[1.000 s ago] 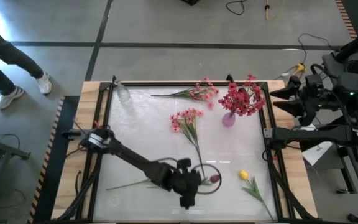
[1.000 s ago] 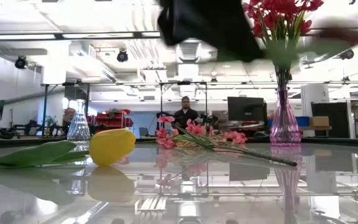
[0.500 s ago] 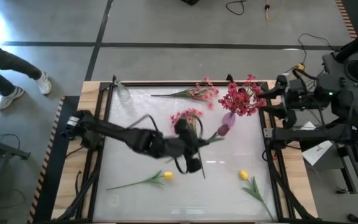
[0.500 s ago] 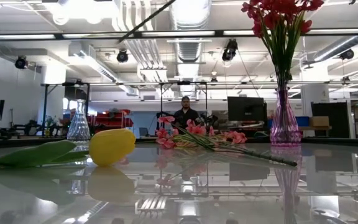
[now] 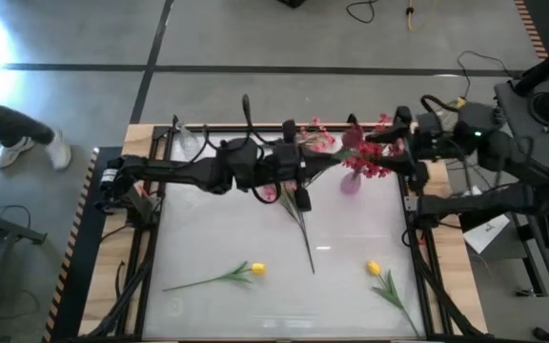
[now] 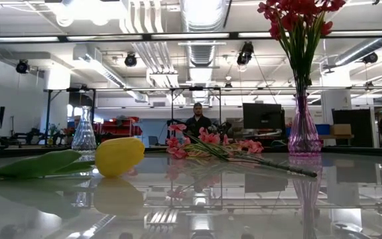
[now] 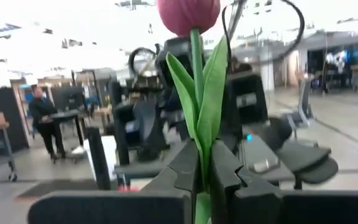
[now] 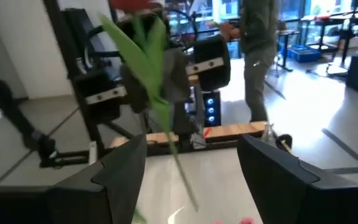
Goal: Sort flowers into vase by color
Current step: Put the red tulip into the pink vase
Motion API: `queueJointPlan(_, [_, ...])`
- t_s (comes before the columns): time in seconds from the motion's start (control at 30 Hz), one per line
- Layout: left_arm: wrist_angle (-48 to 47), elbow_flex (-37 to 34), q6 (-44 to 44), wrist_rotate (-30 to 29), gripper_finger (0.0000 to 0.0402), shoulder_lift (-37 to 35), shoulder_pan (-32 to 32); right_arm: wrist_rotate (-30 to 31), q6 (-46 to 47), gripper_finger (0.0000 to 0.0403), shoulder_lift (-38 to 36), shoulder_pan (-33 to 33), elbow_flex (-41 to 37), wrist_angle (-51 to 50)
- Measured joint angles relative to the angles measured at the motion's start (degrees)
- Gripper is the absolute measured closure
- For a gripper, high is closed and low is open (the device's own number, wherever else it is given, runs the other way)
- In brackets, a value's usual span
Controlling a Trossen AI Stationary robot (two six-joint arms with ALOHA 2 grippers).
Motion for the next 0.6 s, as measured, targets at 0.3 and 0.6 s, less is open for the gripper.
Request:
queueJointPlan(0.3, [3.42,0.01,-0.81,2.1,0.0402,0.16,2.4,1.27,4.11,0.0135,6.47,-0.01,0.03,18.07])
queueJointPlan(0.6, [2.74,0.07,-0.61,2.52,0.0402,-0.35,2.9,1.7,3.88,0.017,6.17,-0.02,0.57,17.84])
